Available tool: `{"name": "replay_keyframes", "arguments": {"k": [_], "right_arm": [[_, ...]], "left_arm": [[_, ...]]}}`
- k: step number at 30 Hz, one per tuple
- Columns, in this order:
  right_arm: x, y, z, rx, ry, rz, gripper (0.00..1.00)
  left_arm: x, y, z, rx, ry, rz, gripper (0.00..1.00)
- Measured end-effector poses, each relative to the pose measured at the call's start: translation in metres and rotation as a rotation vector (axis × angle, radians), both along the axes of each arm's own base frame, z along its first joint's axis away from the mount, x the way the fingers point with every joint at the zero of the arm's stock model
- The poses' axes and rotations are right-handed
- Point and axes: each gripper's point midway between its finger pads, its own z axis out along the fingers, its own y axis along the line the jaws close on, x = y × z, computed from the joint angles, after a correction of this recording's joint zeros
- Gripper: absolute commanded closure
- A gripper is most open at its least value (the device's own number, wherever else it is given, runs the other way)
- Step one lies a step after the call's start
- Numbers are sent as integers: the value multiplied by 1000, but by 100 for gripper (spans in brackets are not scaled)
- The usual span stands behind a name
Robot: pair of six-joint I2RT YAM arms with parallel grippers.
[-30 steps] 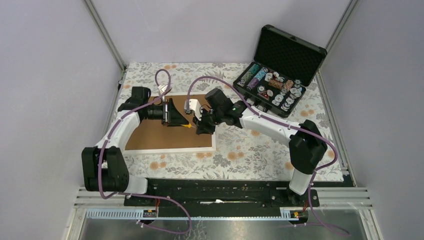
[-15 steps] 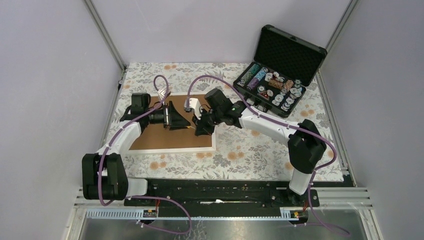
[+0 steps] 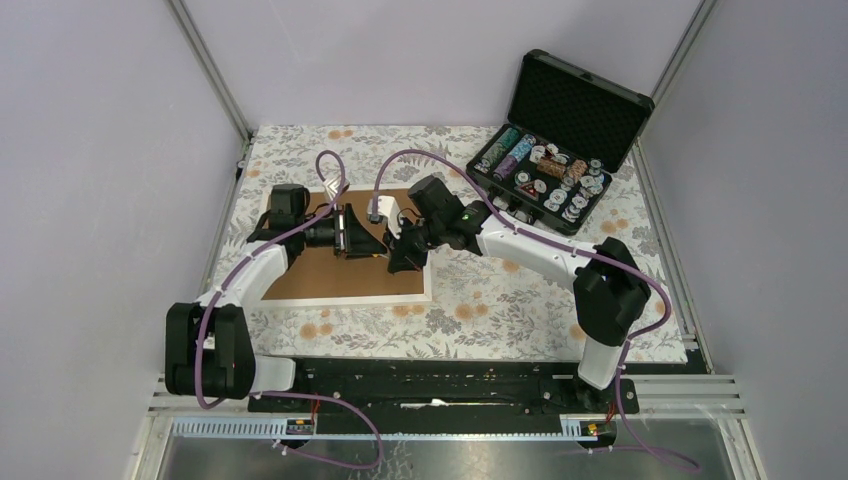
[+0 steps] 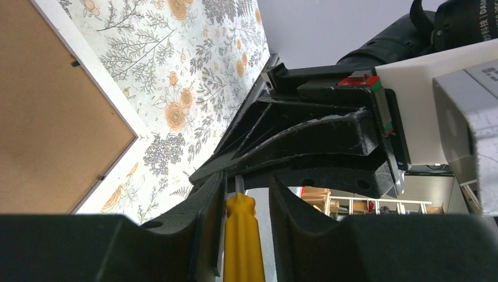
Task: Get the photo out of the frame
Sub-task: Adjust the screwdriver.
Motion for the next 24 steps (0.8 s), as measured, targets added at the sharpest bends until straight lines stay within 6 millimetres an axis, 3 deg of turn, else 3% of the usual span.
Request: {"name": "replay_keyframes", "arguments": {"k": [5,8,10,11,13,15,17,20,24], "right_arm": [[0,0,0,-3,4,-3,100],[0,-1,0,-3,6,-5,100],[0,-2,-1,-11,13,-9,81],[0,-2,-2,-16,17,-12,68],[0,-2,-4,-19,30,-17,32],[4,0,-2,-9,31,-32,11],[11,0,2,9,40,-63,1],[36,-5,9,47,61,-168,0],[83,-37,19,110,145,-368,0]], "left_arm": [[2,0,-4,10,10,10,72],[3,0,-5,15,9,13,85],[3,-1,-7,20,7,13,100],[2,-2,-8,20,4,13,100],[2,-2,-10,16,12,18,100],[3,1,-13,15,28,35,100],[8,8,-16,19,37,69,100],[25,29,-19,35,35,167,100],[39,43,-27,61,6,243,100]]}}
